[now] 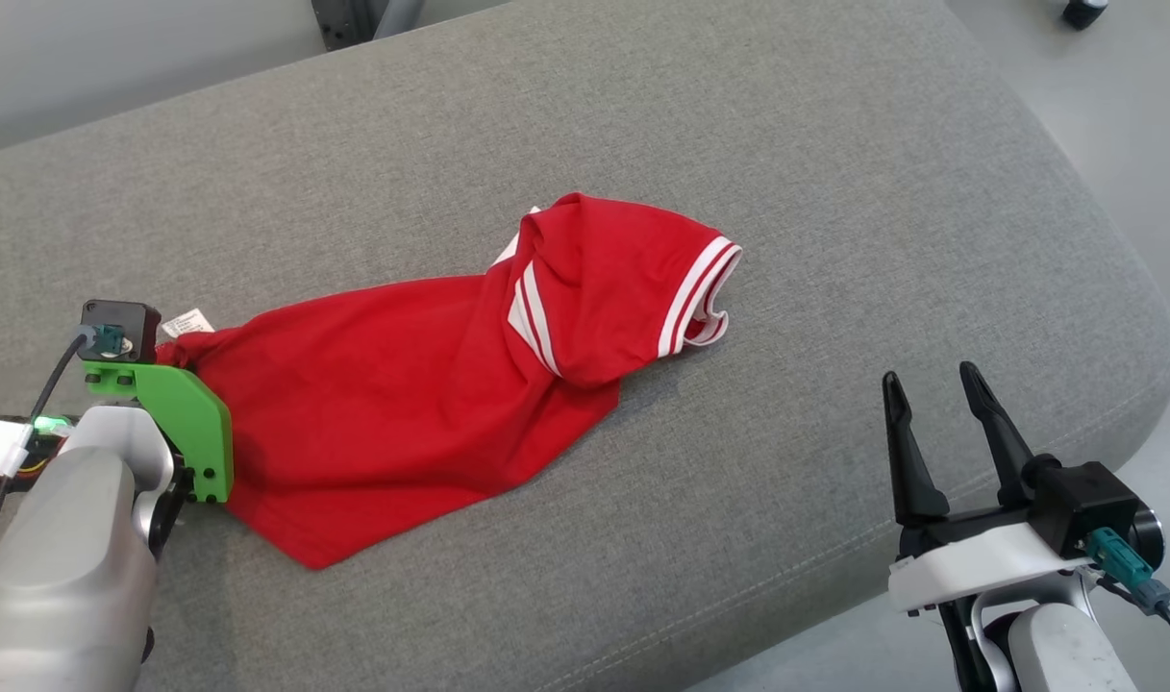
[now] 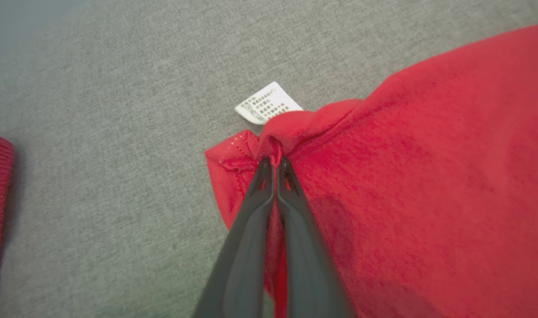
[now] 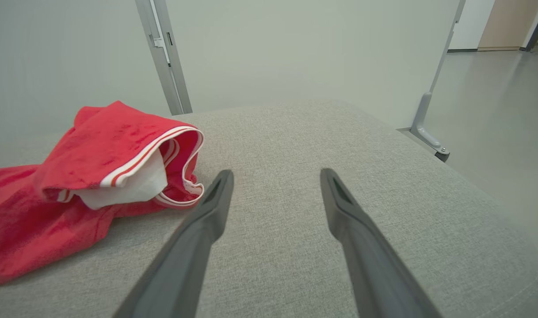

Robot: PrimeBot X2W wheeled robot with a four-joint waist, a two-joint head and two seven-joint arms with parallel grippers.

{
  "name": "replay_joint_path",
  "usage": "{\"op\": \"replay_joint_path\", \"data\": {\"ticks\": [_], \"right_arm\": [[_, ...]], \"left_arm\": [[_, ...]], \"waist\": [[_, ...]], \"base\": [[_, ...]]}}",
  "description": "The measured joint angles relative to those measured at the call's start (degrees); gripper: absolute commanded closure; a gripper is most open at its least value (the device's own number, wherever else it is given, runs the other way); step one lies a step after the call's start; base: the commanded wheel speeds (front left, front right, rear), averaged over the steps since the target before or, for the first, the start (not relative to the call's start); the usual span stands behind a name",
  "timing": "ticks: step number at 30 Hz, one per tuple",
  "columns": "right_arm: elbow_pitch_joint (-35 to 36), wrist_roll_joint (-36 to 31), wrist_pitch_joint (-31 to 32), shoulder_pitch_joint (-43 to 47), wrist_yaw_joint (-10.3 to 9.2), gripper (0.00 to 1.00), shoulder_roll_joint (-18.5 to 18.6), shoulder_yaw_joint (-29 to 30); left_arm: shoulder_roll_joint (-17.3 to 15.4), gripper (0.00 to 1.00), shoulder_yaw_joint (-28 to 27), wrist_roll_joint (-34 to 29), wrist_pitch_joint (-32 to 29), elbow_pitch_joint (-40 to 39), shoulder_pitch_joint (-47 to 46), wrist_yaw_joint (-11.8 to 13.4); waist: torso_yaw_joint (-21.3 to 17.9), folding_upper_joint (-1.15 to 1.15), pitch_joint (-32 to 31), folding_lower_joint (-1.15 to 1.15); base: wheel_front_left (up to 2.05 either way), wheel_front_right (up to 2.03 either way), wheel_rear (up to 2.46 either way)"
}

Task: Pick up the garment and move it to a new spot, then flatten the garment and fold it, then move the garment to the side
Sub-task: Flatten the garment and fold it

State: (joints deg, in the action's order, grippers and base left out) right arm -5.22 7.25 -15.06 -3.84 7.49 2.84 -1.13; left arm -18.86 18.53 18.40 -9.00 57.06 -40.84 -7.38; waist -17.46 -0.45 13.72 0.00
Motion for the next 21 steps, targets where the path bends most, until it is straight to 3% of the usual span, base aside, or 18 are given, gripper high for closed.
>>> {"op": "replay_joint_path", "data": {"ticks": [6,21], "right_arm": [[-0.2,0.0,0.0,0.1,0.0,0.0,0.0,-0.5],[-1.0,-0.6,0.0,1.4,0.0,0.0,0.0,-0.8]], "left_arm": [[-0.1,1.0,-0.4,2.7,5.6,-1.2,-1.2,0.0],[3.4,1.0,-1.2,1.5,21.3,-7.3,-14.1,6.1]], "waist": [[1.0,0.0,-0.9,0.0],[1.5,0.0,-4.8,0.0]], "base": [[0.0,0.0,0.0],[0.0,0.0,0.0]]}}
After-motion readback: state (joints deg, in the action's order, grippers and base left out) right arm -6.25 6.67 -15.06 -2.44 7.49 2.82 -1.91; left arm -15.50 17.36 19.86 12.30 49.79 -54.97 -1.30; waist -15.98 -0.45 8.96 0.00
